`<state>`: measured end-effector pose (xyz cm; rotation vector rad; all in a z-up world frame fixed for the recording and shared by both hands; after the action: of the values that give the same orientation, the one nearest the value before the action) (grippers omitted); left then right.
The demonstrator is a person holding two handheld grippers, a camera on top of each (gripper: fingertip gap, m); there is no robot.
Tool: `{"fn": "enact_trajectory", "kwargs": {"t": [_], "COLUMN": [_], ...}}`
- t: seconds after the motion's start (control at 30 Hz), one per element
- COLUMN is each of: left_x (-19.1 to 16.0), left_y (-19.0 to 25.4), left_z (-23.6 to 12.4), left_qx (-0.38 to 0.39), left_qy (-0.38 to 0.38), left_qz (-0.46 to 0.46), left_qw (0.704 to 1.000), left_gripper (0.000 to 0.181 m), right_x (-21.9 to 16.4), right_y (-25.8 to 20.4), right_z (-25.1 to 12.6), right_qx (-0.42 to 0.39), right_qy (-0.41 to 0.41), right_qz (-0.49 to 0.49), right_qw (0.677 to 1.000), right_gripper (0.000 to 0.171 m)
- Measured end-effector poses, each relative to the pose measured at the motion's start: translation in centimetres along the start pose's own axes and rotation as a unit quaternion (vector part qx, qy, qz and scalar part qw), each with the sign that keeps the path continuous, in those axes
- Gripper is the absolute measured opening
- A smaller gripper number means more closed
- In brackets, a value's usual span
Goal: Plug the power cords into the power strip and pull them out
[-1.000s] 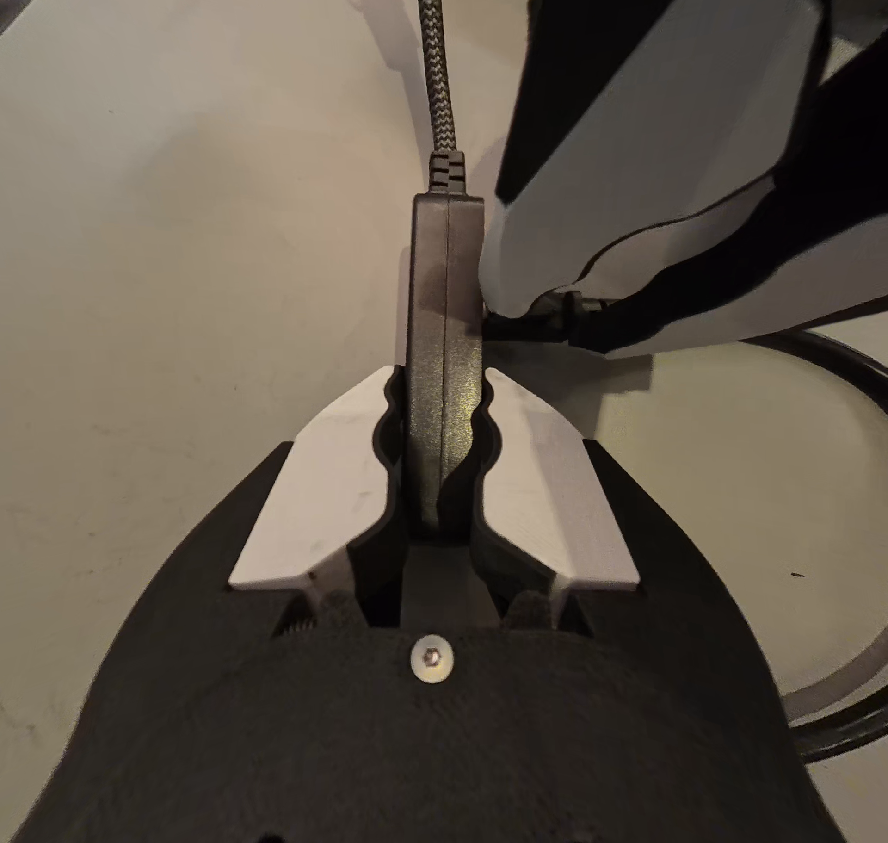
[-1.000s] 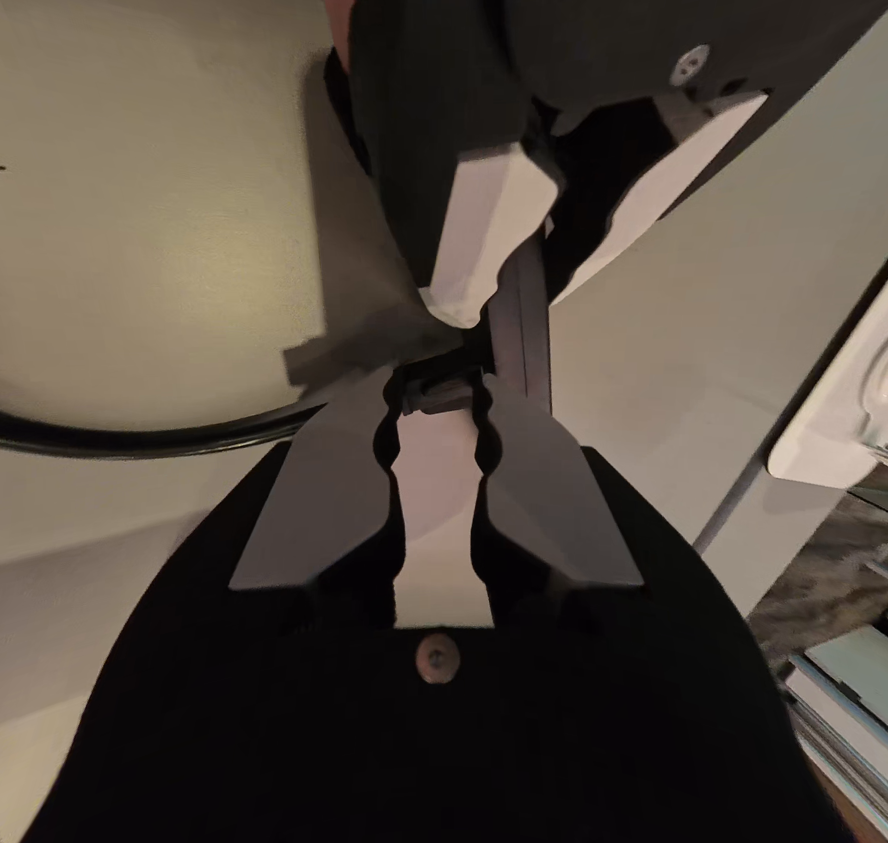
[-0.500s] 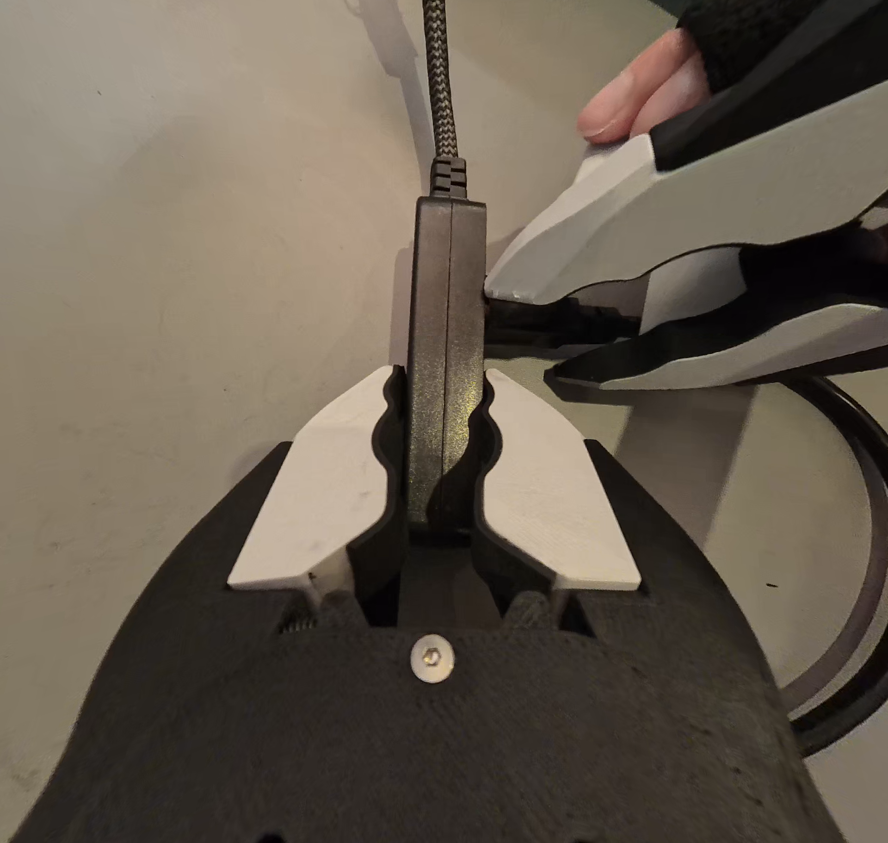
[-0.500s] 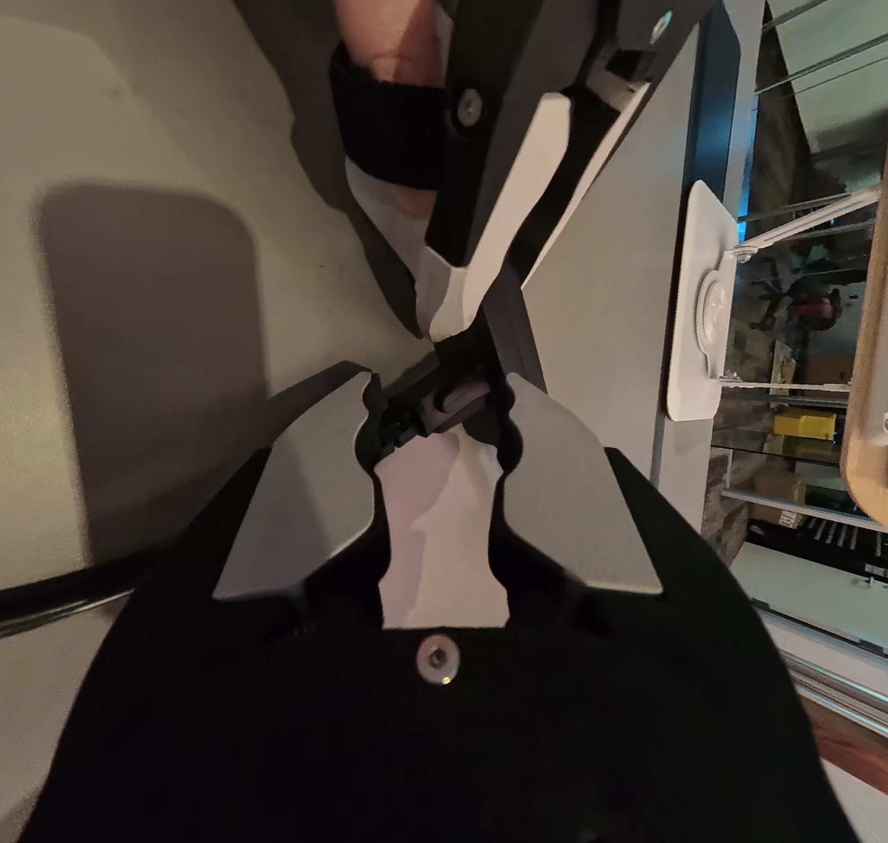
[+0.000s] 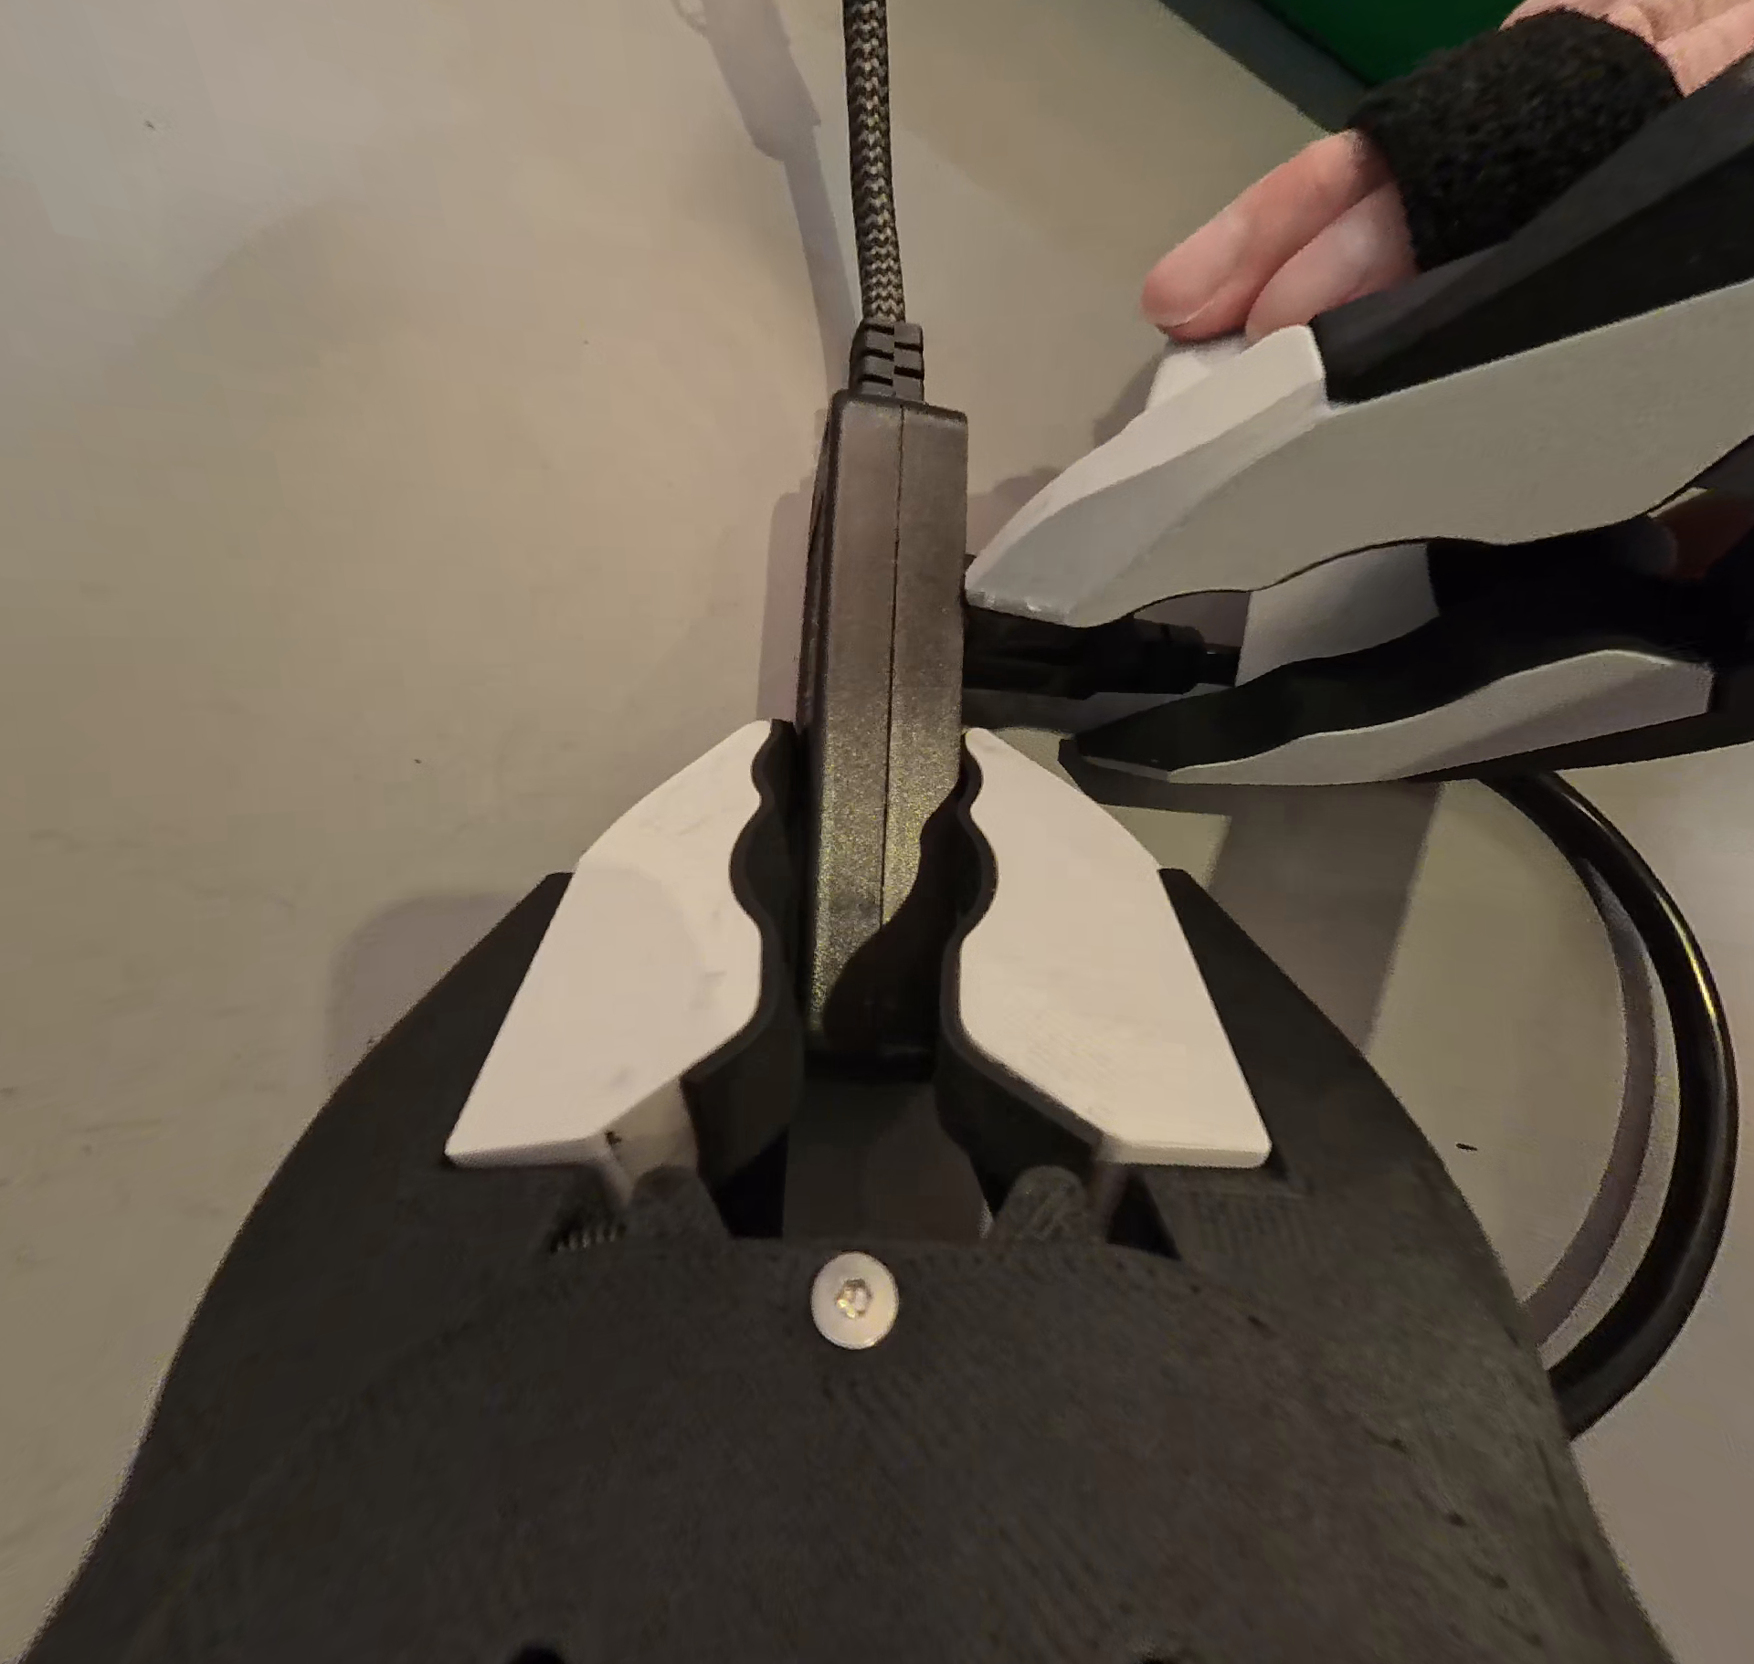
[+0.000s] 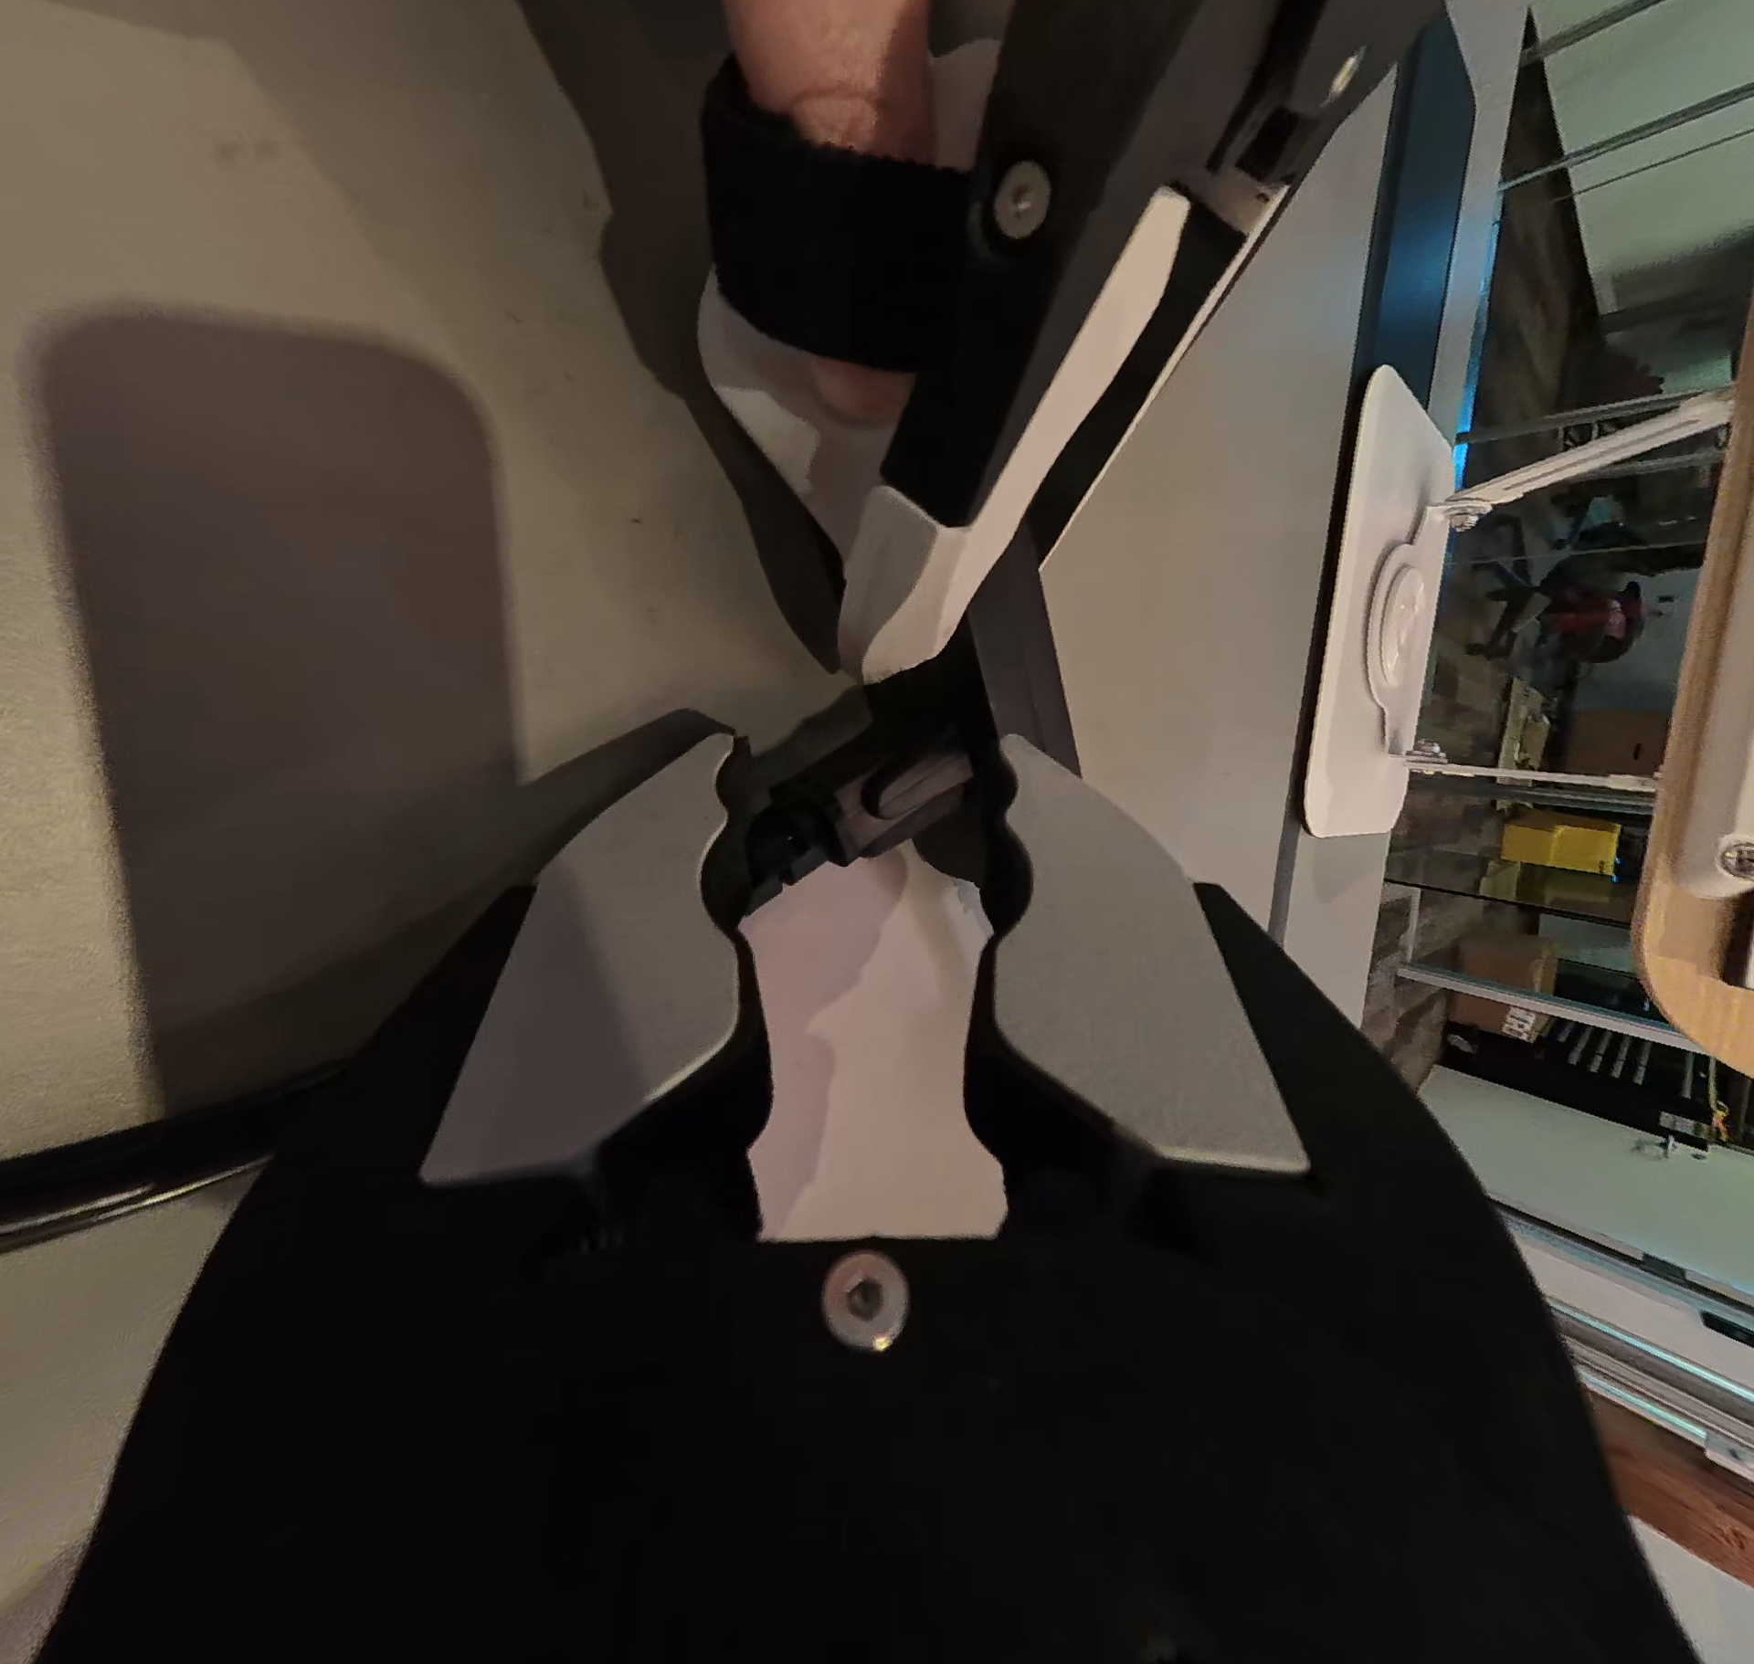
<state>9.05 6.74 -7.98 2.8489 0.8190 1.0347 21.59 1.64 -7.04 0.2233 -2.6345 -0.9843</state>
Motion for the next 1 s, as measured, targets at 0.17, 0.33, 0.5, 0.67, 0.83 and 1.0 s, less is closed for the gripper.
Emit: {"fn": "enact_trajectory", "kwargs": {"t": [0.17,0.33,0.5,0.67,0.83,1.0], "left_x": [0.0,0.0,0.1,0.1,0.2,0.1], "left_y": [-0.1,-0.2,-0.3,-0.3,-0.4,-0.8], "left_z": [0.0,0.0,-0.1,-0.1,-0.1,-0.1], "left_qx": [-0.002,-0.004,0.012,0.015,0.014,-0.004], "left_qy": [0.002,0.001,-0.008,-0.013,-0.014,-0.006], "left_qz": [0.003,0.006,0.019,0.021,0.033,0.033], "left_qw": [1.000,1.000,1.000,1.000,0.999,0.999], "left_gripper": [0.030,0.031,0.031,0.030,0.031,0.031], "right_x": [0.0,0.3,0.6,1.2,1.6,1.5], "right_y": [-0.1,0.3,0.6,1.3,3.1,4.1], "right_z": [0.2,0.4,0.7,0.6,0.6,0.7], "right_qx": [0.013,0.010,0.009,0.040,0.119,0.173], "right_qy": [-0.007,-0.020,-0.042,-0.074,-0.074,-0.060], "right_qz": [0.011,-0.092,-0.123,-0.090,-0.114,-0.097], "right_qw": [1.000,0.996,0.992,0.992,0.984,0.978], "right_gripper": [0.044,0.044,0.042,0.039,0.029,0.029]}}
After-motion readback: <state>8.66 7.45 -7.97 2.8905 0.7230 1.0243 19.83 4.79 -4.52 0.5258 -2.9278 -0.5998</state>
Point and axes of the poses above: each gripper's, where its closed fingertips meet, z out along the fingers, x out of its top, y = z × x across the jaws, the point moved 10 cm from there along -z, back along the fingers, and after that the axes turned 6 degrees about -y, right-handed, at the moved point
